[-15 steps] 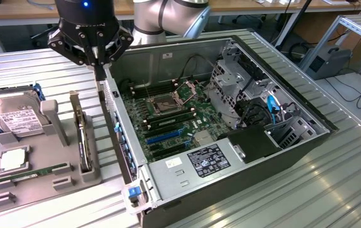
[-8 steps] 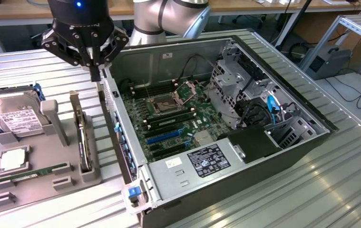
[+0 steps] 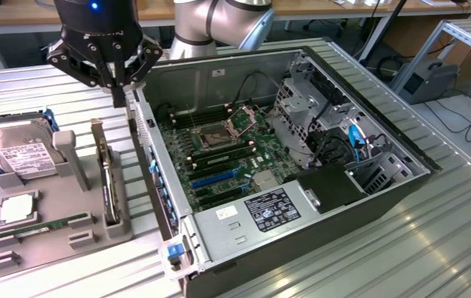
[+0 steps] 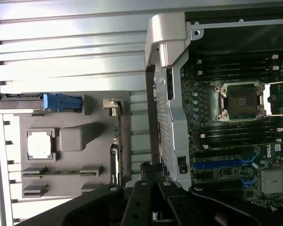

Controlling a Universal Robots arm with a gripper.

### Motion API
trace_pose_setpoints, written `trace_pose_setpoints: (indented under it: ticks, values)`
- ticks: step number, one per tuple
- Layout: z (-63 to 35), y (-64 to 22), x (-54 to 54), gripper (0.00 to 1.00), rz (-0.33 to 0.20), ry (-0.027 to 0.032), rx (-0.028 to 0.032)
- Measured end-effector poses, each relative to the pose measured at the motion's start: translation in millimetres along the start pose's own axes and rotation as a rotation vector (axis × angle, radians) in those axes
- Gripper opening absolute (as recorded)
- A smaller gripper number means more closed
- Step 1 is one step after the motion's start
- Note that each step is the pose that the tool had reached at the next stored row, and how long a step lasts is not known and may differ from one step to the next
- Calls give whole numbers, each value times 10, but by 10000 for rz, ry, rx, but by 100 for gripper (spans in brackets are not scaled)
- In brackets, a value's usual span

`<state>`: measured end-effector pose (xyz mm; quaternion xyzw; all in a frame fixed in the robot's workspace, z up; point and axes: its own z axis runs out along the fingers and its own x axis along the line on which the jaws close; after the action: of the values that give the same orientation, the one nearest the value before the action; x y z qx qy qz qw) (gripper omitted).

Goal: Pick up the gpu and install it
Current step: 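Reach for the gpu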

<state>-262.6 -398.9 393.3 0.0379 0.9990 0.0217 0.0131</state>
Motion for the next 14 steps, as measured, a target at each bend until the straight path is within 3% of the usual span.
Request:
trace_pose_setpoints:
  ticks: [14]
  values:
    - [-5, -14, 184, 11, 0, 0, 0]
